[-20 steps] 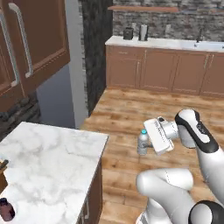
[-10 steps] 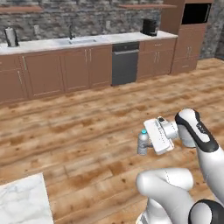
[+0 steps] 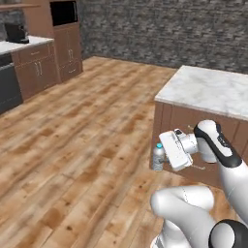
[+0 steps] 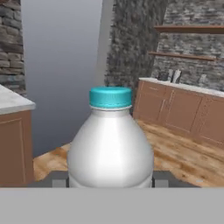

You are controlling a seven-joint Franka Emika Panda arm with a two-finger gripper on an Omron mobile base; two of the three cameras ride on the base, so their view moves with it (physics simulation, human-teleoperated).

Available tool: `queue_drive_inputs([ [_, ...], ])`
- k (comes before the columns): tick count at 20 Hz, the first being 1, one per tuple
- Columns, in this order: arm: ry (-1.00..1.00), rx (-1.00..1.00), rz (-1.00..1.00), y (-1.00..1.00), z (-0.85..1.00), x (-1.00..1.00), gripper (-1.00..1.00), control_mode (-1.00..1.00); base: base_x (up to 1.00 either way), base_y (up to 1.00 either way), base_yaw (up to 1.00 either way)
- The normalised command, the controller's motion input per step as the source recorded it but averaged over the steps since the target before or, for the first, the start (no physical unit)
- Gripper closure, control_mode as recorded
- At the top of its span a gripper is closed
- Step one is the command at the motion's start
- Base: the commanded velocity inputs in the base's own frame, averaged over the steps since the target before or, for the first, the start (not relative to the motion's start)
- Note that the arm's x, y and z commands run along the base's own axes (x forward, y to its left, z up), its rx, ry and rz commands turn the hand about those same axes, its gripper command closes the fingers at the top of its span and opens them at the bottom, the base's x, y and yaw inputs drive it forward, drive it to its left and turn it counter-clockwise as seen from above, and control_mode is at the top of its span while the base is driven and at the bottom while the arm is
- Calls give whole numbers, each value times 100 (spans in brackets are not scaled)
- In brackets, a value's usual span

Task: Place the drinks on the dining counter in a tight cluster.

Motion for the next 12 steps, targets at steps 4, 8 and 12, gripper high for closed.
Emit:
queue_drive_inputs([
  [4,0,0,0,0,0,0,100,100,4,3,-95],
  [8,0,0,0,0,0,0,100,100,20,5,-79],
  [12,0,0,0,0,0,0,100,100,60,2,-34],
])
